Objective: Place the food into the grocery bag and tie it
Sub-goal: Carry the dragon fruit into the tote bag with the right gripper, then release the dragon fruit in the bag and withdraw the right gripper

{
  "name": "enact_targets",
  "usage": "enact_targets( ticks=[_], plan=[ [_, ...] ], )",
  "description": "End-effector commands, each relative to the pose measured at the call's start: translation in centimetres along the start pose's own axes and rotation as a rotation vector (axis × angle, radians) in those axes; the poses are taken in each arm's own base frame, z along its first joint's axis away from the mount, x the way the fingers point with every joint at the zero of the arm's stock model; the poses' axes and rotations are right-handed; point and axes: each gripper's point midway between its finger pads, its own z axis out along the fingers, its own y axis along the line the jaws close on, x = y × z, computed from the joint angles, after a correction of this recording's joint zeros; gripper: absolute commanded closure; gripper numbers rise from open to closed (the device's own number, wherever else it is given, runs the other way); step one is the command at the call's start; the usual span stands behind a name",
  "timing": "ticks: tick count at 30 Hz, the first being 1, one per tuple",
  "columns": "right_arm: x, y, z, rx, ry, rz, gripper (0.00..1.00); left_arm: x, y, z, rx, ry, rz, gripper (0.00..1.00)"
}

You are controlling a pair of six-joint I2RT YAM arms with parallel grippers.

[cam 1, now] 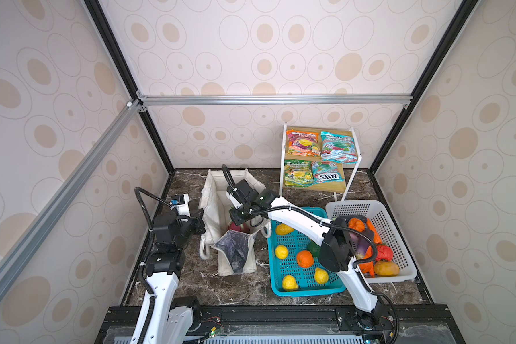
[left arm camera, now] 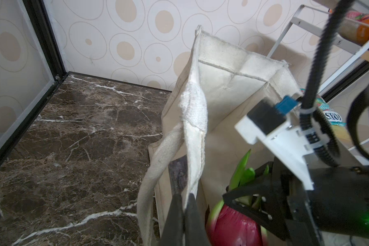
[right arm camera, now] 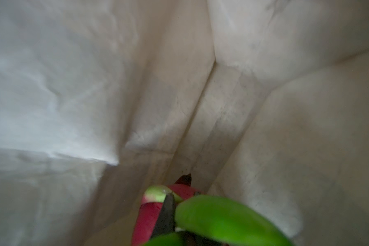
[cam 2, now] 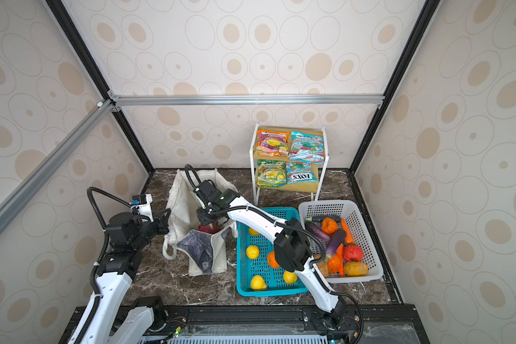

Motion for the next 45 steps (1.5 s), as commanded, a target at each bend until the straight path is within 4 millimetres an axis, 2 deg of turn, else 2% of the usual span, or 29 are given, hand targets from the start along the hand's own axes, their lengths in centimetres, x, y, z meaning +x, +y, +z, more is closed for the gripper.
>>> enact_targets(
  ticks=[1,3,5,10,12,13,15,16,18,20,23,26,29,32,36,40,42,43,45],
  plan=[
    [2.9,1.8,-1.0,0.008,0.104,-0.023,1.00,-1.2,-0.5,-0.4,0.022,-0.049,0.018,1.00],
    [4.9,2.2,-0.4,0.037,0.148,-0.038,1.00,-1.1,-0.5,-0.3,0.022,-0.043,0.015,1.00],
    [5.9,2.5,0.2,0.030,0.169,-0.018,1.00,-1.1,-0.4,-0.3,0.021,-0.041,0.014,1.00],
    [5.0,1.4,2.2,0.062,0.126,0.011,1.00,-1.1,-0.3,-0.4,0.014,-0.042,0.015,1.00],
    [4.7,0.6,3.1,0.077,0.123,0.031,0.95,-1.2,-0.4,-0.4,0.014,-0.047,0.019,1.00],
    [4.6,0.4,3.2,0.082,0.126,0.040,0.91,-1.1,-0.3,-0.5,0.012,-0.045,0.020,1.00],
    [4.1,0.0,3.0,0.099,0.120,0.049,0.59,-1.4,-0.3,-0.6,0.003,-0.054,0.025,1.00],
    [3.6,0.0,2.6,0.103,0.104,0.049,0.50,-1.4,-0.2,-0.7,-0.002,-0.056,0.024,1.00],
    [2.5,0.3,1.2,0.097,0.058,0.048,0.37,-1.5,-0.1,-0.7,-0.009,-0.059,0.024,1.00],
    [1.0,1.0,-0.7,0.075,-0.001,0.041,0.00,-1.5,-0.1,-0.7,-0.006,-0.058,0.024,1.00],
    [-0.8,1.8,-4.0,0.060,-0.075,0.042,0.00,-1.5,-0.2,-0.8,-0.003,-0.060,0.024,1.00],
    [-2.0,1.6,-7.7,0.102,-0.151,0.056,0.00,-1.7,-0.2,-0.9,-0.008,-0.070,0.027,1.00],
    [-2.6,0.4,-11.6,0.195,-0.234,0.091,0.00,-1.7,0.0,-1.0,-0.018,-0.072,0.028,1.00],
    [-2.6,-1.8,-16.2,0.324,-0.335,0.179,0.00,-1.9,0.2,-1.2,-0.036,-0.080,0.030,1.00],
    [0.0,-5.6,-22.4,0.466,-0.431,0.458,0.00,-1.8,0.4,-1.2,-0.045,-0.079,0.031,1.00],
    [3.0,-7.8,-26.5,0.502,-0.473,0.503,0.00,-1.7,0.5,-1.0,-0.049,-0.075,0.029,1.00],
    [5.6,-8.7,-27.4,0.472,-0.462,0.562,0.00,-1.7,0.5,-0.9,-0.049,-0.073,0.028,1.00],
    [6.2,-8.7,-27.5,0.421,-0.445,0.538,0.00,-1.7,0.6,-0.9,-0.051,-0.072,0.029,1.00],
    [7.6,-8.1,-26.5,0.237,-0.390,0.424,0.00,-1.7,0.6,-0.9,-0.054,-0.071,0.027,1.00]
  ],
)
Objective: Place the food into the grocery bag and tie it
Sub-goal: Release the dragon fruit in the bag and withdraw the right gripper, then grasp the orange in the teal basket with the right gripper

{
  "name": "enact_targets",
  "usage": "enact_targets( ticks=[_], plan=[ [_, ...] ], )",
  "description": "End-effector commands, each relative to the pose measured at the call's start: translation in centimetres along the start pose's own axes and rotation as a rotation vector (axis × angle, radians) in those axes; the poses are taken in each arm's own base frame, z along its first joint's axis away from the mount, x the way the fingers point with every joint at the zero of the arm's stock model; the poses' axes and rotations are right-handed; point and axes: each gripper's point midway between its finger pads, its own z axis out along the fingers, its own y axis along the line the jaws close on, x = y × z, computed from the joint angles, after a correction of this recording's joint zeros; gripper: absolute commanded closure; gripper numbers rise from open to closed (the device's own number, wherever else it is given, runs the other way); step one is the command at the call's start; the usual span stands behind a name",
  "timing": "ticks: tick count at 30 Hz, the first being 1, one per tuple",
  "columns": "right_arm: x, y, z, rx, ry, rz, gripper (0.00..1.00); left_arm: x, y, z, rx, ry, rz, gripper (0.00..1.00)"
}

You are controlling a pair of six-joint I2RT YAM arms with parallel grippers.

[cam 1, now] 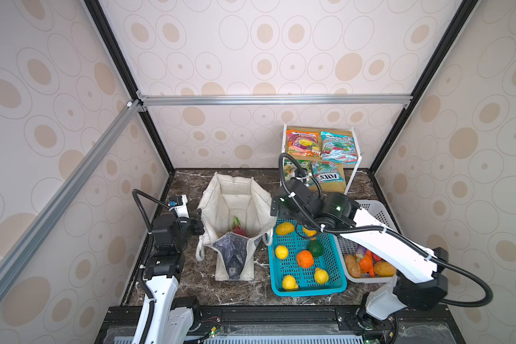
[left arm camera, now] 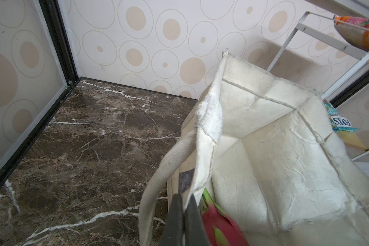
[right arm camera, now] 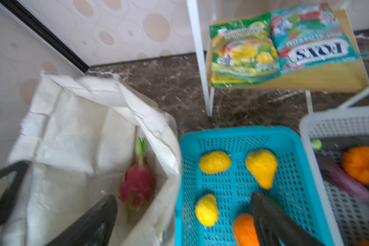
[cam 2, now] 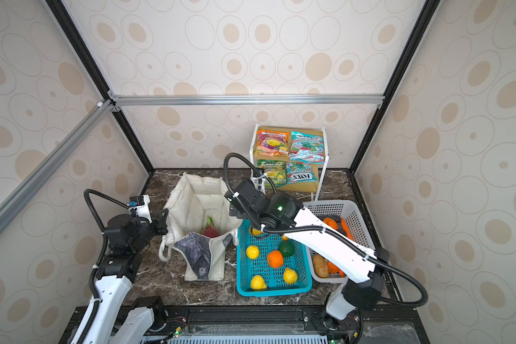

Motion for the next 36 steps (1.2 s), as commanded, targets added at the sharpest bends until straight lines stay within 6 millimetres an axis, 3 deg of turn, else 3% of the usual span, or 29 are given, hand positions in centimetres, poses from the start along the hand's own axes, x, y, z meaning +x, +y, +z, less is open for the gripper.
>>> enact_targets(
  ticks=[1,6,8,11,15,20,28,36],
  plan=[
    [2.1,-1.4,-0.4,-0.189,0.074,-0.048,0.00,-1.4,0.1,-0.4,-0.013,-0.048,0.022,1.00],
    [5.5,-6.3,-0.3,-0.268,0.049,0.100,0.00,-1.5,0.3,-0.5,-0.023,-0.054,0.025,1.00],
    [6.9,-8.7,0.3,-0.163,0.102,0.117,0.00,-1.5,0.2,-0.4,-0.021,-0.053,0.023,1.00],
    [9.3,-10.4,2.0,-0.025,0.233,0.065,0.00,-1.5,0.2,-0.4,-0.019,-0.049,0.023,1.00],
    [13.7,-9.2,4.7,-0.039,0.431,0.067,0.00,-1.4,0.3,-0.4,-0.022,-0.048,0.024,1.00],
    [17.1,-9.3,7.5,-0.018,0.491,0.122,0.03,-1.3,0.3,-0.2,-0.019,-0.042,0.021,1.00],
    [20.5,-11.4,10.2,0.097,0.557,0.109,0.08,-1.1,0.2,-0.1,-0.013,-0.032,0.018,1.00],
    [22.1,-11.2,12.5,0.111,0.591,0.111,0.08,-1.1,0.2,0.0,-0.013,-0.030,0.016,1.00]
  ],
)
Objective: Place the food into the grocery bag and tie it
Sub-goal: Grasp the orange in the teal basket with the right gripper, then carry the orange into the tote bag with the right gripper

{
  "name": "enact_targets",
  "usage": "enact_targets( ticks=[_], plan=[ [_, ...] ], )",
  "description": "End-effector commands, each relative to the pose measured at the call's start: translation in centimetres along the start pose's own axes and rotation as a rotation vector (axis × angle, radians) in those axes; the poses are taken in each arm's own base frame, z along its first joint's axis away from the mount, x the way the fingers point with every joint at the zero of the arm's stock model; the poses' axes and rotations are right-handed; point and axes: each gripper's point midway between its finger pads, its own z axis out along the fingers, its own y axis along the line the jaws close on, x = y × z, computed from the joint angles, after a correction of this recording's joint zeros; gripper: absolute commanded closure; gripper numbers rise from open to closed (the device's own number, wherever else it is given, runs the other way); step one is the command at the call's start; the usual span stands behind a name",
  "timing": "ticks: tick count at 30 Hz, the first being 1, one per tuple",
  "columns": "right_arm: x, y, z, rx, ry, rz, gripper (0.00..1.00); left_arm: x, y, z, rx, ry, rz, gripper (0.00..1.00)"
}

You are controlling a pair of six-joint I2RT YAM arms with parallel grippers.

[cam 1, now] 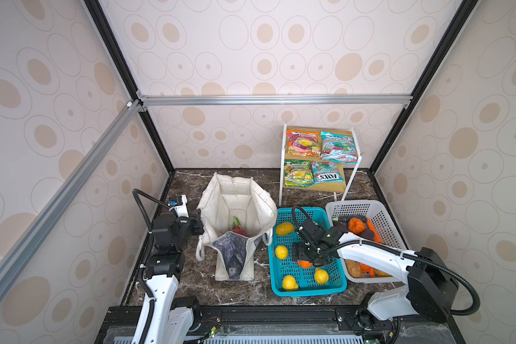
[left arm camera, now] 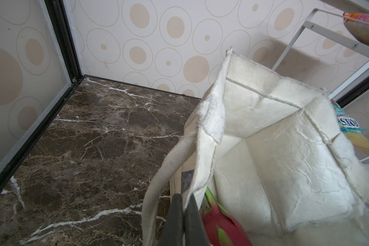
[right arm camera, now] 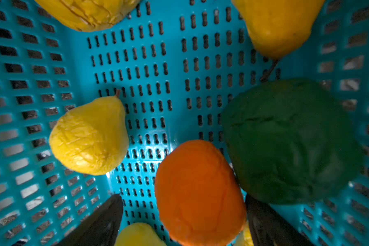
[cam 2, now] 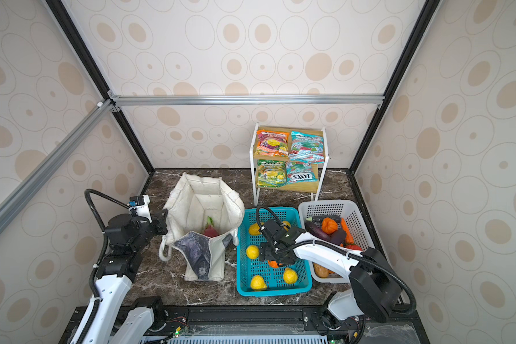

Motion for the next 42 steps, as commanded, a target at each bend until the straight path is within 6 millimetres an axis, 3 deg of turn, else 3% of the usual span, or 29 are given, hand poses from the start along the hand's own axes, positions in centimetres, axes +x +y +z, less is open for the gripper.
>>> enact_targets(
  ticks=[1,7,13,16,22,29,34,39,42],
  plan=[
    [-0.1,0.0,0.9,0.016,-0.002,0.022,0.08,-1.2,-0.1,-0.2,0.002,-0.036,0.018,1.00],
    [-0.2,-0.6,2.0,0.053,-0.007,0.018,0.18,-1.1,-0.1,-0.1,0.003,-0.032,0.018,1.00],
    [-0.2,-0.2,1.9,0.048,0.002,0.004,0.40,-1.1,0.0,-0.1,0.000,-0.031,0.018,1.00],
    [-0.6,0.4,0.3,0.038,-0.032,-0.017,0.47,-1.1,0.0,-0.1,-0.001,-0.032,0.018,1.00],
    [-2.7,1.7,-4.9,-0.026,-0.142,-0.045,0.47,-1.2,0.0,-0.1,-0.001,-0.033,0.019,1.00],
    [-7.2,6.2,-13.7,-0.185,-0.337,-0.136,0.47,-1.3,-0.3,-0.3,0.010,-0.039,0.024,1.00],
    [-10.5,10.3,-18.4,-0.262,-0.426,-0.208,0.47,-1.3,-0.5,-0.3,0.024,-0.039,0.024,1.00],
    [-12.8,15.7,-20.6,-0.348,-0.448,-0.293,0.48,-1.3,-0.6,-0.4,0.026,-0.041,0.027,1.00],
    [-13.5,19.4,-20.2,-0.372,-0.425,-0.361,0.47,-1.4,-0.7,-0.4,0.031,-0.043,0.028,1.00]
  ],
)
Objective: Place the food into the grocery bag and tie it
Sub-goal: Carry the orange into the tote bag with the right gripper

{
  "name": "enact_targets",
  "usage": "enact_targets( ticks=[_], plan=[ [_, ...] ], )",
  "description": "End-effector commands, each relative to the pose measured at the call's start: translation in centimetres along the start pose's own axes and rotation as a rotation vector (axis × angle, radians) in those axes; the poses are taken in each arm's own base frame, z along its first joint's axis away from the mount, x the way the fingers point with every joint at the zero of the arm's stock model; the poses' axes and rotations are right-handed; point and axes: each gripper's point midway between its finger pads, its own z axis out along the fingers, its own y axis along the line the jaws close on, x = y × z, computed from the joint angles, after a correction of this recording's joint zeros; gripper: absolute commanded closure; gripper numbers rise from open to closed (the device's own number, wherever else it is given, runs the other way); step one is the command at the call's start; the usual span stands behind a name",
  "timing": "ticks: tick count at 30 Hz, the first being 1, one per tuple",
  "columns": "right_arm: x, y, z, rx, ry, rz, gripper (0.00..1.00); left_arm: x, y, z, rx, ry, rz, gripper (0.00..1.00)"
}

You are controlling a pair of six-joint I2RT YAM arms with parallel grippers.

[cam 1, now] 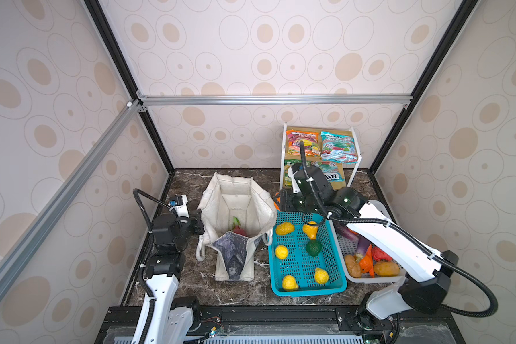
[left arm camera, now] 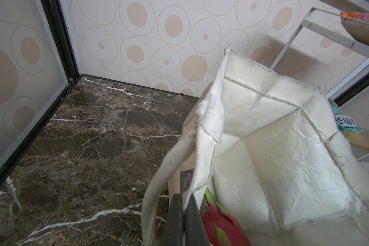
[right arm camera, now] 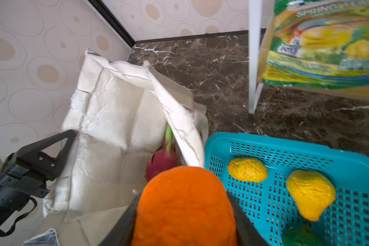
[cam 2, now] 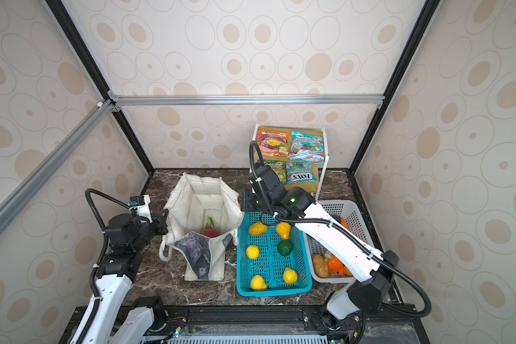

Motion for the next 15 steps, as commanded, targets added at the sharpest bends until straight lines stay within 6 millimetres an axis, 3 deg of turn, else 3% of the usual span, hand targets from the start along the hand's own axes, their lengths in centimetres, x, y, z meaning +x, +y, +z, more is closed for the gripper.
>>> enact_targets(
  ticks=[1,4,9,15],
  plan=[
    [0.8,2.8,2.7,-0.035,0.089,-0.098,0.47,-1.5,-0.5,-0.5,0.020,-0.048,0.029,1.00],
    [1.8,4.8,6.2,-0.021,0.148,-0.158,0.48,-1.5,-0.3,-0.5,0.006,-0.048,0.031,1.00],
    [5.3,6.7,12.3,0.005,0.281,-0.193,0.48,-1.4,-0.2,-0.5,0.005,-0.046,0.029,1.00],
    [10.6,6.3,17.6,0.030,0.417,-0.181,0.47,-1.4,-0.2,-0.4,0.006,-0.043,0.030,1.00]
  ],
)
